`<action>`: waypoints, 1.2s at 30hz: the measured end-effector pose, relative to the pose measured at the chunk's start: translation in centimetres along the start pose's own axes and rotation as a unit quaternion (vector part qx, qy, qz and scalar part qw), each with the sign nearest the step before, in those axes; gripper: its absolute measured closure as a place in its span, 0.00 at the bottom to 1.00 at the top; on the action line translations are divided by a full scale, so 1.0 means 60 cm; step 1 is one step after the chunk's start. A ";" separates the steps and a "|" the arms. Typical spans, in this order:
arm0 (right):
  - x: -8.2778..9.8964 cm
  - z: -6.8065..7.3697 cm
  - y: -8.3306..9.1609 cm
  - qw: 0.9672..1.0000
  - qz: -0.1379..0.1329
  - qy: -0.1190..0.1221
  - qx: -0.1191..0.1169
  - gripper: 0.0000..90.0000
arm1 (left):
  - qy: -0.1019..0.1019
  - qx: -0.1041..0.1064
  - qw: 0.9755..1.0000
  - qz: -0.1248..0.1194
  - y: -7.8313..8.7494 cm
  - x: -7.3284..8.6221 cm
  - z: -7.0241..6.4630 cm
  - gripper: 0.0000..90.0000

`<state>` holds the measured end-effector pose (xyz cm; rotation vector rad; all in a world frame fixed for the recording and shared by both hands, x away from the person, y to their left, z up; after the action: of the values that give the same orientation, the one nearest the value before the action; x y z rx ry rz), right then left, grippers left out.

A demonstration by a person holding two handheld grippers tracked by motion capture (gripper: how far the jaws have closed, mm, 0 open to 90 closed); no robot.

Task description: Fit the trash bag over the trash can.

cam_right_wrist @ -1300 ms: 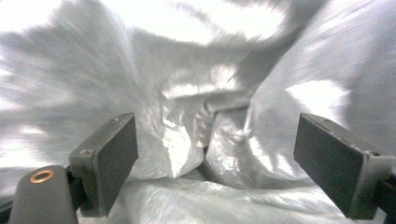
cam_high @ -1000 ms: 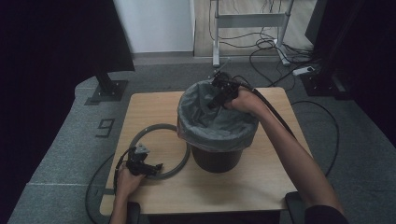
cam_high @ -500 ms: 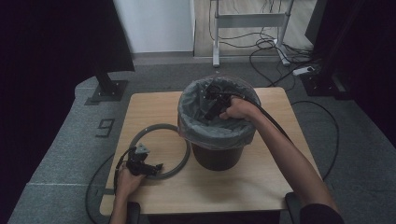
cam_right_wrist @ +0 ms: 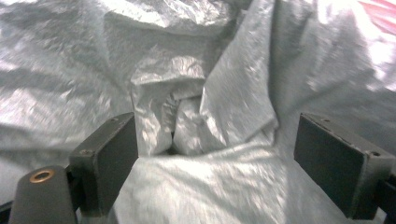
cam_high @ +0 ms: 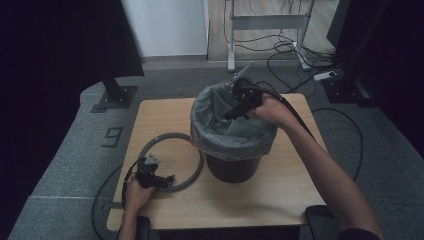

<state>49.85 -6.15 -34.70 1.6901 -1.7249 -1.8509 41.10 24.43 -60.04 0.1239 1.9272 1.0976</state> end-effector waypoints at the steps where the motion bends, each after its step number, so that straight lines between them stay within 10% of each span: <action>1: 0.005 -0.005 0.012 1.000 -0.001 0.001 0.005 0.15 | 0.000 0.000 1.000 0.000 0.000 0.000 0.000 0.00; 23: 0.082 -0.105 0.105 0.995 -0.038 -0.077 0.053 0.14 | 0.009 -0.007 1.000 -0.002 -0.002 -0.001 -0.001 0.00; 36: 0.090 -0.184 0.080 0.986 -0.032 -0.137 0.095 0.29 | 0.011 -0.008 1.000 -0.003 -0.002 -0.002 -0.001 0.00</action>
<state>53.14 -18.57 -31.67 1.6338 -2.0324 -2.0925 41.14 24.27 -60.04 0.0972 1.9355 1.1146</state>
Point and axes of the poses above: each handheld gripper's, and its own axes: y roughly backward along the jaws, x roughly out of its underside, z roughly to its left, the point moved 7 cm from there along -y, roughly forward along the jaws, and after that the axes turned 15 degrees about x, right-handed, at the moved point
